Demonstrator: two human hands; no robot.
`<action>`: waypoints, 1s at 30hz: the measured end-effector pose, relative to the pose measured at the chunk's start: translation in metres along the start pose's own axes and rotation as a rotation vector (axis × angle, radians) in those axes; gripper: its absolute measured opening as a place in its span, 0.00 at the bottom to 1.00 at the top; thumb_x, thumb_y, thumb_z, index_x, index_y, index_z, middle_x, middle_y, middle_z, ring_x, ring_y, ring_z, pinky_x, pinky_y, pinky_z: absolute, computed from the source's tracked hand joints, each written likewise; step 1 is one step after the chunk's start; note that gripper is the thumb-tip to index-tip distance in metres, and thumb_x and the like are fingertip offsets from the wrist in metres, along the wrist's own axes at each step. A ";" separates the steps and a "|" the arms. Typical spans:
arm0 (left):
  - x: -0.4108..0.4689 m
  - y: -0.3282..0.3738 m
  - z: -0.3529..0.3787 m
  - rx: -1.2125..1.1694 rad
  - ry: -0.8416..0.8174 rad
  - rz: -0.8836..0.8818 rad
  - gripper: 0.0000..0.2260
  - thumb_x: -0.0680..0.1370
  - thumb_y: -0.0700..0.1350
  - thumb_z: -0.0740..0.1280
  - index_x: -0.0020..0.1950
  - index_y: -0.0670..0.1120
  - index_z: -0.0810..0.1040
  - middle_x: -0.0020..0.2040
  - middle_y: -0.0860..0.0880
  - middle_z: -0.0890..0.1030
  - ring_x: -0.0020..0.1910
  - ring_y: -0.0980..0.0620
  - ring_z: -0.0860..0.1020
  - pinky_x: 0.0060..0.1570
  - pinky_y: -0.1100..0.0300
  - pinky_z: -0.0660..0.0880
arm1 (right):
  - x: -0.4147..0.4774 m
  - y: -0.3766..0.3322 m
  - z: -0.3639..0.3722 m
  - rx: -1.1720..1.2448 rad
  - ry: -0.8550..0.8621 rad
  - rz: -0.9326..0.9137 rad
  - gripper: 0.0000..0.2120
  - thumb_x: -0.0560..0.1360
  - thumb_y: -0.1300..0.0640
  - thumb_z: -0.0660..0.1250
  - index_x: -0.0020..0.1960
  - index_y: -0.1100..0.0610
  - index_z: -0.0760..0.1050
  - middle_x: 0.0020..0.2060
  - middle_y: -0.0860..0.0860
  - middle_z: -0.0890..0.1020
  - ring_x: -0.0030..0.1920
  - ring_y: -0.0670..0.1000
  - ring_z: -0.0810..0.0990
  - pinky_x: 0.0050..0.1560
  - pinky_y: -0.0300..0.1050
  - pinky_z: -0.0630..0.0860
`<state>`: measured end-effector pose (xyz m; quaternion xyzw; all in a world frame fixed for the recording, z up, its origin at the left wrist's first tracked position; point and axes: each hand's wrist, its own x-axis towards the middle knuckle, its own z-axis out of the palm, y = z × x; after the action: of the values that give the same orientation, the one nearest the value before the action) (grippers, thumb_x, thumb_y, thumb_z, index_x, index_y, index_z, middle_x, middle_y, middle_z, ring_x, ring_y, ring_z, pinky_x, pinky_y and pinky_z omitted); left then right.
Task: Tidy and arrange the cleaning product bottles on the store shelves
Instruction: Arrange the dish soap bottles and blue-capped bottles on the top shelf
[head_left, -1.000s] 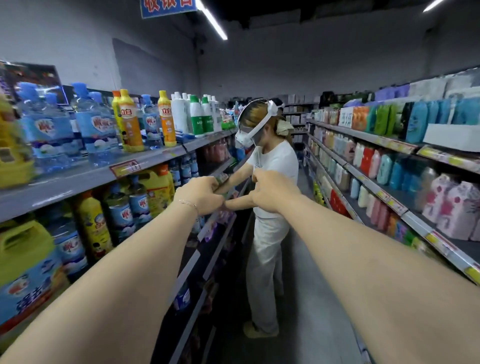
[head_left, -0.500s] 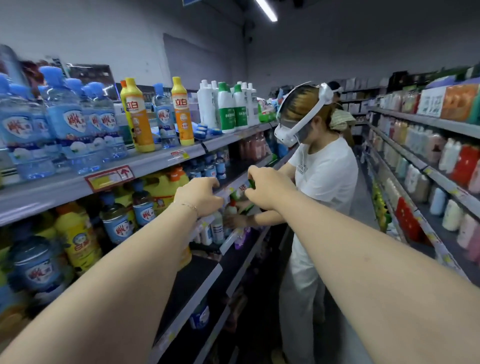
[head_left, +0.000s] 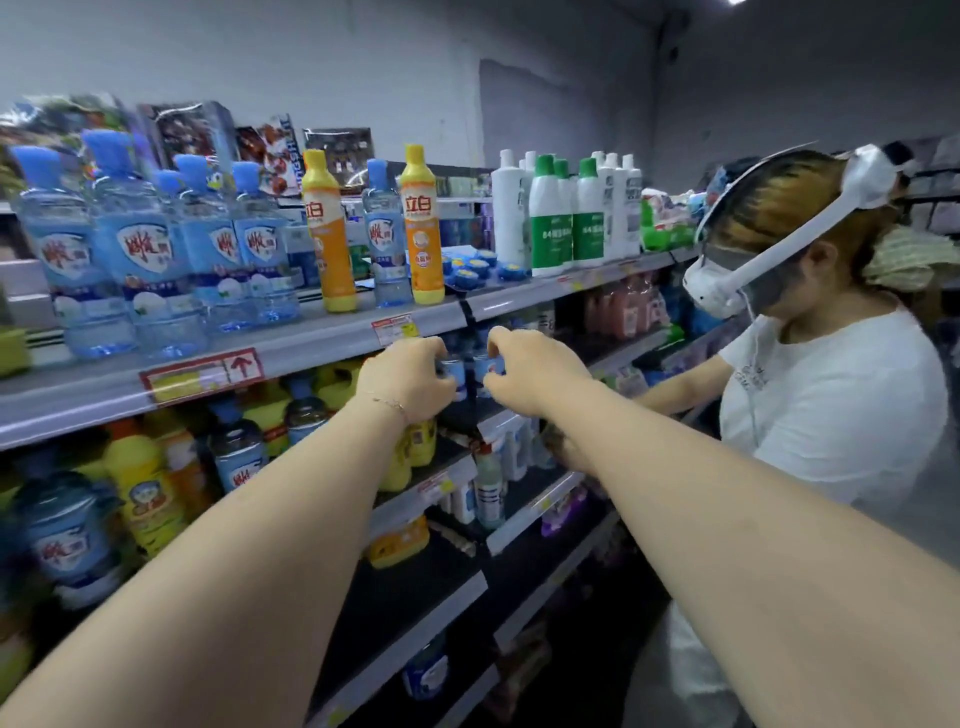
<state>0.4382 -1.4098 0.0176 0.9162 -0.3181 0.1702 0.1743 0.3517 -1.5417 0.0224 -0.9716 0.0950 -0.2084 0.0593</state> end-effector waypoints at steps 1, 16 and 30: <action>0.006 -0.002 -0.001 0.006 0.026 -0.011 0.15 0.75 0.51 0.64 0.61 0.51 0.76 0.59 0.48 0.79 0.57 0.46 0.76 0.54 0.51 0.76 | 0.009 0.001 0.002 0.015 0.001 -0.018 0.15 0.77 0.52 0.60 0.61 0.56 0.68 0.56 0.55 0.76 0.50 0.58 0.75 0.44 0.48 0.68; 0.137 -0.058 -0.016 0.065 0.294 -0.211 0.11 0.78 0.49 0.60 0.55 0.47 0.78 0.53 0.48 0.80 0.47 0.46 0.77 0.43 0.55 0.72 | 0.180 0.016 0.025 0.169 0.211 -0.093 0.06 0.76 0.52 0.59 0.46 0.54 0.70 0.44 0.52 0.77 0.45 0.57 0.76 0.41 0.47 0.70; 0.227 -0.105 -0.004 0.005 0.296 -0.367 0.22 0.78 0.61 0.59 0.61 0.45 0.71 0.55 0.44 0.79 0.51 0.43 0.77 0.52 0.47 0.76 | 0.302 0.019 0.070 0.482 0.412 -0.037 0.22 0.75 0.39 0.61 0.56 0.56 0.62 0.48 0.52 0.79 0.42 0.57 0.78 0.40 0.50 0.73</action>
<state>0.6726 -1.4495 0.0948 0.9242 -0.1170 0.2688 0.2446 0.6483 -1.6179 0.0749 -0.8686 0.0350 -0.4181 0.2636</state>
